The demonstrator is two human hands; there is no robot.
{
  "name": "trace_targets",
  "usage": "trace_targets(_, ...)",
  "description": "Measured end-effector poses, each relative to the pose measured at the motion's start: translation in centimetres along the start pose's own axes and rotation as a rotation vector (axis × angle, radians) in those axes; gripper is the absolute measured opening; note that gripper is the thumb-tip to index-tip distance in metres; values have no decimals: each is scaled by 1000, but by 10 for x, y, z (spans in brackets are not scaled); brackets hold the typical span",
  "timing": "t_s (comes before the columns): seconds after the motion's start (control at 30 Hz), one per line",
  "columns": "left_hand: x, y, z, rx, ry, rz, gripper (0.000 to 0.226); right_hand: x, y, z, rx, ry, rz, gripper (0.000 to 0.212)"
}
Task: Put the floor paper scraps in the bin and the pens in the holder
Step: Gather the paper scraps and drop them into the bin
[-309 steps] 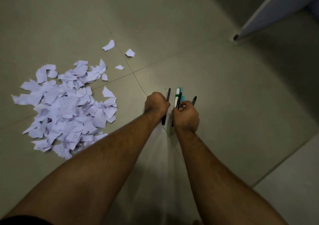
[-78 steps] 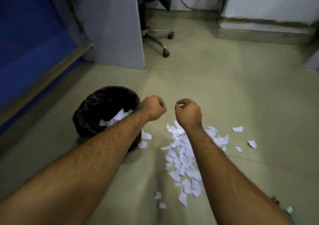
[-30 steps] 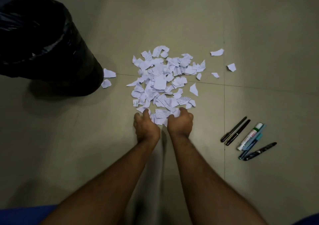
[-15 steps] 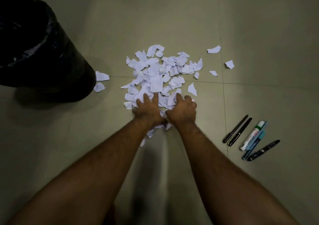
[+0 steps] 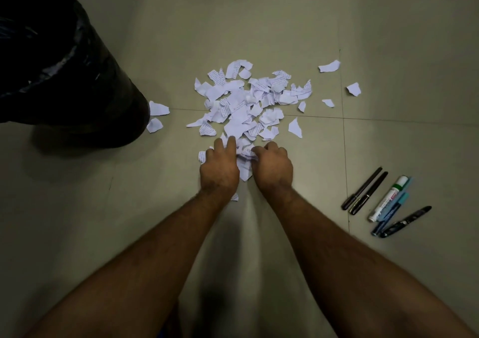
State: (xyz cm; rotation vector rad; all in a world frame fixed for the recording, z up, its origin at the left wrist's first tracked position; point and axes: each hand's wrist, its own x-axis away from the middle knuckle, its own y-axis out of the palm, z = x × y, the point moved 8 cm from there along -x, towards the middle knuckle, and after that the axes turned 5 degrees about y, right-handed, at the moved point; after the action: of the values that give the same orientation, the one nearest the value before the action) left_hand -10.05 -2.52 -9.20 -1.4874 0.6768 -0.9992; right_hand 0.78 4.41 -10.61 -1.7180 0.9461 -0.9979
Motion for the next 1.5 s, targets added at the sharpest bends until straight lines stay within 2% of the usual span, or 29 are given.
trace_targets(0.07,-1,8,-4,43,-44,-79,54,0,1,2,-21,17,-3,23)
trace_targets(0.17,-3,9,0,34,-12,-140,34,-2,-2,4,-99,44,-29,21)
trace_targets(0.37,-7,11,-6,218,-16,-120,24,-2,-6,15,-332,185,-33,19)
trace_targets(0.5,-9,-2,-16,387,-117,-61,19,2,-13,15,-490,269,28,18)
trace_targets(0.67,-10,-42,-34,612,-237,83,15,4,-36,1,-595,325,69,18)
trace_targets(0.8,-21,-103,-59,705,-231,179,11,-8,-77,-43,-735,257,149,20)
trace_targets(0.97,-35,-191,-120,708,-245,383,13,-29,-134,-131,-889,140,249,24)
trace_targets(1.13,-34,-294,-167,529,-174,620,14,-32,-190,-219,-1019,-13,317,30)
trace_targets(1.2,-36,-311,-195,512,-218,640,17,-30,-209,-256,-987,-118,327,34)
trace_targets(1.3,-37,-319,-245,567,-330,636,26,-27,-221,-318,-875,-252,251,41)
trace_targets(1.4,-32,-302,-278,584,-428,576,28,-30,-210,-364,-692,-332,145,28)
trace_targets(1.5,-37,-279,-296,550,-415,474,26,-38,-190,-394,-392,-378,96,17)
